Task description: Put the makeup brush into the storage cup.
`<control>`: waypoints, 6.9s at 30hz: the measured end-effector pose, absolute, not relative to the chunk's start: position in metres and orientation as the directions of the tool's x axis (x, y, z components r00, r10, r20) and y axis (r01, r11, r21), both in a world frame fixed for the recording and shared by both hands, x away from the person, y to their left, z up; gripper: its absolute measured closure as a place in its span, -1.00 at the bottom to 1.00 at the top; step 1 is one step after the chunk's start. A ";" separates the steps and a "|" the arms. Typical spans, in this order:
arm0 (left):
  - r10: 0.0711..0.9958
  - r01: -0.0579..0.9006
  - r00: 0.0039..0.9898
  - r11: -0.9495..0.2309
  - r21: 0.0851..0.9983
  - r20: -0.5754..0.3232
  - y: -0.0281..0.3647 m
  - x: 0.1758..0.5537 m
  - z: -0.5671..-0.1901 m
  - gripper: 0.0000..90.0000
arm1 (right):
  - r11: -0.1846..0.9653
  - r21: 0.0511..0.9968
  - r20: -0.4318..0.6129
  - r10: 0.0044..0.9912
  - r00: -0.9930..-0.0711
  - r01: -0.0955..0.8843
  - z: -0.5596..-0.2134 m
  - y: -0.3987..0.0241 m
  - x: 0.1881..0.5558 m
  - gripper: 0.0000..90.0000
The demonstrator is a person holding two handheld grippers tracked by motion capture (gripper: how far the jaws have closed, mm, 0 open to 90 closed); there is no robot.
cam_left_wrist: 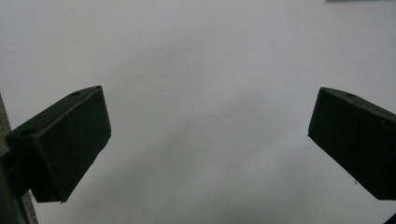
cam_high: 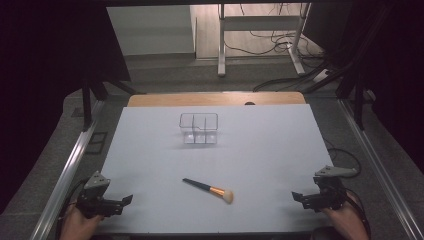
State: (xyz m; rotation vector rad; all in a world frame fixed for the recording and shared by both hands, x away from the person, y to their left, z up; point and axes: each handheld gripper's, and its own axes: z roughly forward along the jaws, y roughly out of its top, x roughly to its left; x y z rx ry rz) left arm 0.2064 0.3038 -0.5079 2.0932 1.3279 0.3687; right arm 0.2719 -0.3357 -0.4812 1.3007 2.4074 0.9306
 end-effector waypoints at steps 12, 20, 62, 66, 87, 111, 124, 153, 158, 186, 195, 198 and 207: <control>0.883 0.746 0.451 -0.294 0.597 -0.128 0.305 0.209 -0.510 -1.00 | 0.404 0.651 0.066 0.813 -0.579 0.642 -0.481 -0.335 0.272 -1.00; 0.886 0.759 0.445 -0.295 0.580 -0.132 0.304 0.210 -0.510 -0.99 | 0.405 0.649 0.073 0.810 -0.582 0.644 -0.481 -0.333 0.271 -1.00; 0.848 0.714 0.523 -0.385 0.584 -0.082 0.280 0.226 -0.494 -1.00 | 0.404 0.655 0.061 0.814 -0.578 0.639 -0.482 -0.335 0.274 -1.00; 0.842 0.707 0.535 -0.401 0.582 -0.070 0.276 0.229 -0.493 -1.00 | 0.405 0.652 0.063 0.814 -0.578 0.641 -0.482 -0.334 0.274 -1.00; 0.810 0.682 0.583 -0.451 0.576 -0.056 0.258 0.240 -0.488 -1.00 | 0.411 0.649 0.059 0.812 -0.581 0.640 -0.483 -0.333 0.274 -1.00; 0.760 0.650 0.647 -0.507 0.565 -0.062 0.231 0.255 -0.479 -1.00 | 0.415 0.642 0.065 0.809 -0.584 0.645 -0.484 -0.332 0.275 -1.00; 0.736 0.636 0.673 -0.528 0.563 -0.069 0.214 0.261 -0.477 -1.00 | 0.415 0.640 0.067 0.808 -0.585 0.647 -0.484 -0.332 0.275 -1.00; 0.670 0.586 0.739 -0.587 0.559 -0.071 0.174 0.280 -0.477 -1.00 | 0.423 0.648 0.045 0.809 -0.586 0.633 -0.483 -0.331 0.274 -1.00; 0.659 0.579 0.748 -0.597 0.555 -0.072 0.167 0.285 -0.476 -1.00 | 0.420 0.650 0.045 0.810 -0.584 0.633 -0.483 -0.331 0.274 -1.00; 0.593 0.538 0.800 -0.648 0.539 -0.087 0.122 0.304 -0.476 -1.00 | 0.423 0.645 0.050 0.808 -0.587 0.637 -0.484 -0.331 0.275 -1.00; 0.571 0.526 0.816 -0.668 0.526 -0.090 0.110 0.308 -0.478 -1.00 | 0.422 0.644 0.055 0.807 -0.588 0.638 -0.484 -0.331 0.275 -1.00; 0.558 0.516 0.825 -0.684 0.517 -0.086 0.104 0.310 -0.478 -1.00 | 0.422 0.644 0.055 0.806 -0.589 0.638 -0.484 -0.331 0.275 -1.00; 0.523 0.488 0.849 -0.725 0.486 -0.072 0.087 0.313 -0.478 -1.00 | 0.423 0.643 0.056 0.806 -0.589 0.639 -0.484 -0.331 0.275 -1.00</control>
